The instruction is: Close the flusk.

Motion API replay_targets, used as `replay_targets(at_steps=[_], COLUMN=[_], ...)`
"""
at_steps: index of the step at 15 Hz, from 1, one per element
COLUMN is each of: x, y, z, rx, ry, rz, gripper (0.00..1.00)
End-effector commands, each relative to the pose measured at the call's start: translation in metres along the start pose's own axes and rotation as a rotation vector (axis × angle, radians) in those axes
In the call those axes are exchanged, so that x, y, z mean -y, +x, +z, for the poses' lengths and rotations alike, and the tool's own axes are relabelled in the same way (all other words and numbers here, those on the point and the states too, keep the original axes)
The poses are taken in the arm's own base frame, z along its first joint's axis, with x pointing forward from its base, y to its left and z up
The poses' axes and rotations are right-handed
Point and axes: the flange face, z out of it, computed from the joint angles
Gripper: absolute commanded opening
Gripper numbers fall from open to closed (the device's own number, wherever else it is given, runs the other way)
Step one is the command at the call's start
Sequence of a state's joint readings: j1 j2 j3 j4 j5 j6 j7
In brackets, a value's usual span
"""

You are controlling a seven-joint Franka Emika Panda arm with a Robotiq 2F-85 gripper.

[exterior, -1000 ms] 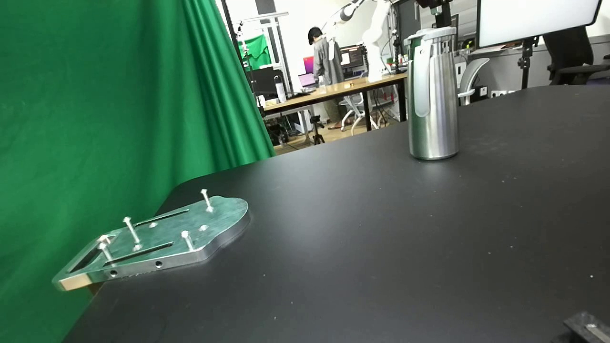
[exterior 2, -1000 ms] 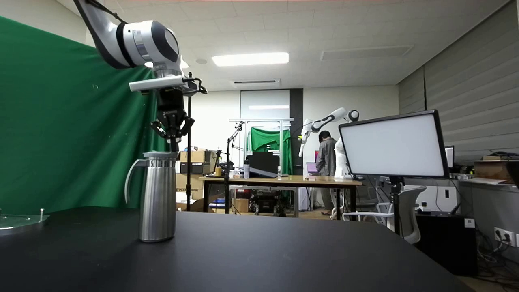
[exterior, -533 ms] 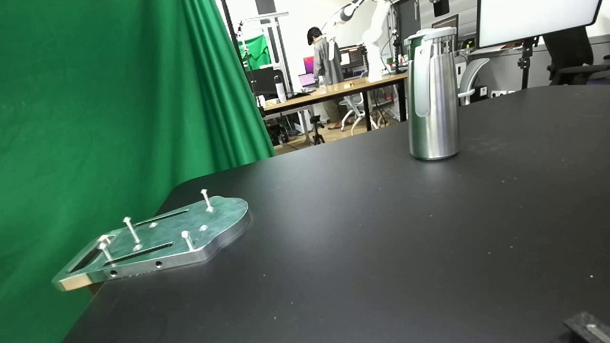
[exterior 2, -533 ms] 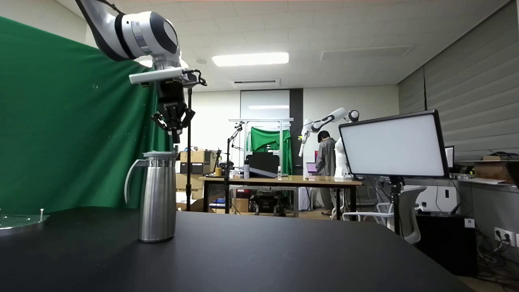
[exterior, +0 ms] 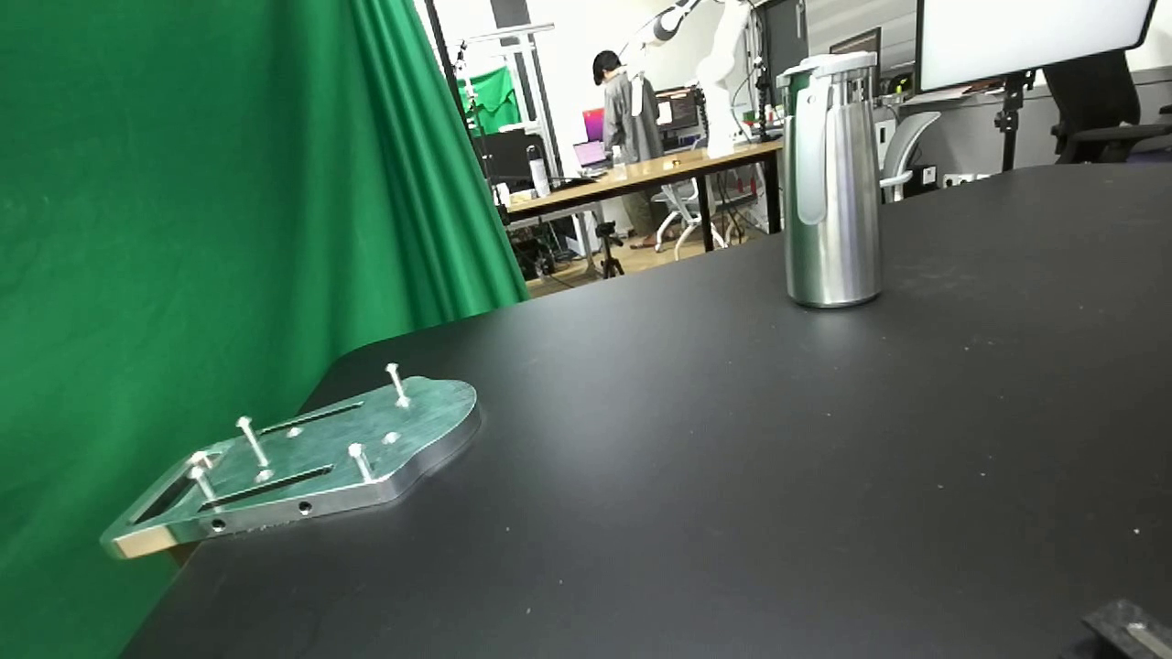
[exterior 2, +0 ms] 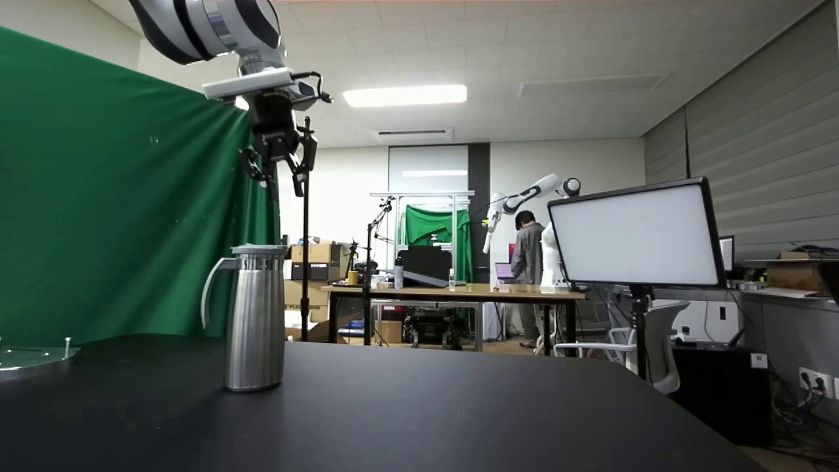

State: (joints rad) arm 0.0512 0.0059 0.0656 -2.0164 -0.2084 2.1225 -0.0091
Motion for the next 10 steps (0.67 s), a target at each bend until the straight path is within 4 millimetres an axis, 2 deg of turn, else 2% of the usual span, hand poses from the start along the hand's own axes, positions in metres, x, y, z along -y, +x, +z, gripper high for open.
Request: replay_targets(at_steps=[1,3,4,7,10], x=[-0.005,-0.007,-0.002,-0.005,-0.005], y=[-0.022,-0.032,-0.017,-0.025,-0.027], z=[-0.012,-0.015,-0.007,-0.011,-0.01], rx=[0.033,0.062,0.045,0.057,0.06], ry=[-0.031,-0.003,-0.009,-0.01,-0.009], rz=[0.008,0.004,-0.001,-0.002,-0.002], gripper=[0.79,0.93,0.76,0.93,0.93])
